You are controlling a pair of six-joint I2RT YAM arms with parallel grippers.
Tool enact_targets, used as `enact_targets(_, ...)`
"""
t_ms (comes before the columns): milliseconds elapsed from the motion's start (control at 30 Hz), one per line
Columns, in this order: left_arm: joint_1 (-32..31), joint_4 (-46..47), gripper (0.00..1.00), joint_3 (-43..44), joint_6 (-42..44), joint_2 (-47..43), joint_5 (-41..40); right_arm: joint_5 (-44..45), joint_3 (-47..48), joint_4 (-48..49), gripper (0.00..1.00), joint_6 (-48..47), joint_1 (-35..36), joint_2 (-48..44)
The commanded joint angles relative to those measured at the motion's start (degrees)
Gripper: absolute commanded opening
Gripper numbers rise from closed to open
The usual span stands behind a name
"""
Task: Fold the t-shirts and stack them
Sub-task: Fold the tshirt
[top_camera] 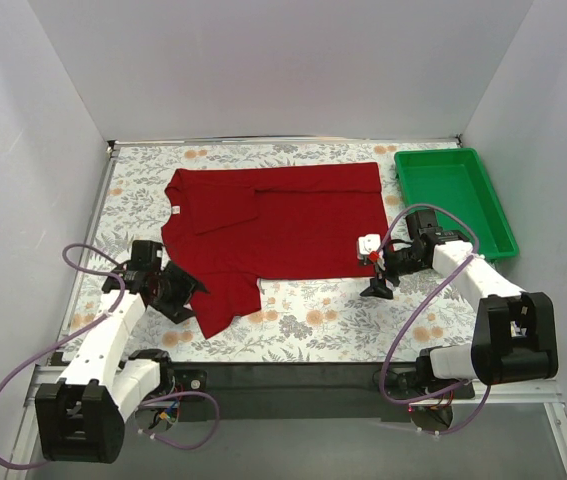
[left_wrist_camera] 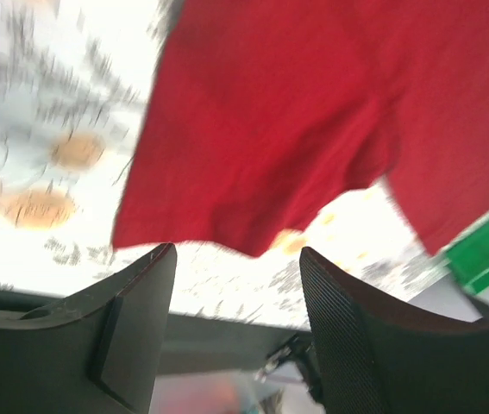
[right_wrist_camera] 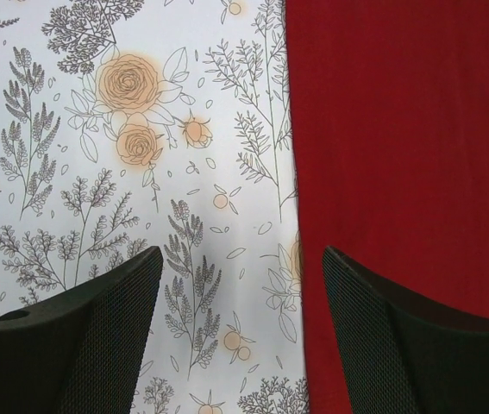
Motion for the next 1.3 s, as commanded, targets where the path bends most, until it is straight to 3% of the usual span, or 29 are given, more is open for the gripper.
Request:
enact_targets(0, -4.30, -6.10, 0.55, -3.17, -5.98, -1.19, 1.03, -0.10, 1.26, 2.04, 0.68, 2.12, 0.01, 0.35)
enact_targets(300, -10.63, -7.59, 0.48, -3.54, -7.04, 3.37, -4.06, 1.13, 1.35, 3.62, 0.67, 4.58, -0.08, 0.97)
enact_targets(567, -12.04, -5.23, 0.37, -4.94, -7.57, 7.85, -5.03, 1.57, 1.61, 3.80, 0.66, 5.64, -0.17, 0.88)
enact_targets(1067, -12.74, -0.48, 0.31, -6.35, -9.06, 14.88, -10.48, 0.78, 1.52, 3.62, 0.66, 6.43, -1.92, -0.79)
enact_targets(1100, -12.74, 0.22, 0.28, -6.53, -8.98, 15.32, -10.75, 0.78, 1.44, 3.53, 0.66, 6.60, -1.92, -0.88)
enact_targets(1167, -12.74, 1.10, 0.12, -6.96, -8.80, 16.03, -10.83, 0.87, 1.35, 3.53, 0.66, 6.52, -2.36, -1.32)
enact_targets(1267, -12.74, 2.25, 0.03, -6.88, -7.31, 15.86, -10.22, 2.26, 1.35, 3.53, 0.66, 6.34, -2.71, -1.67)
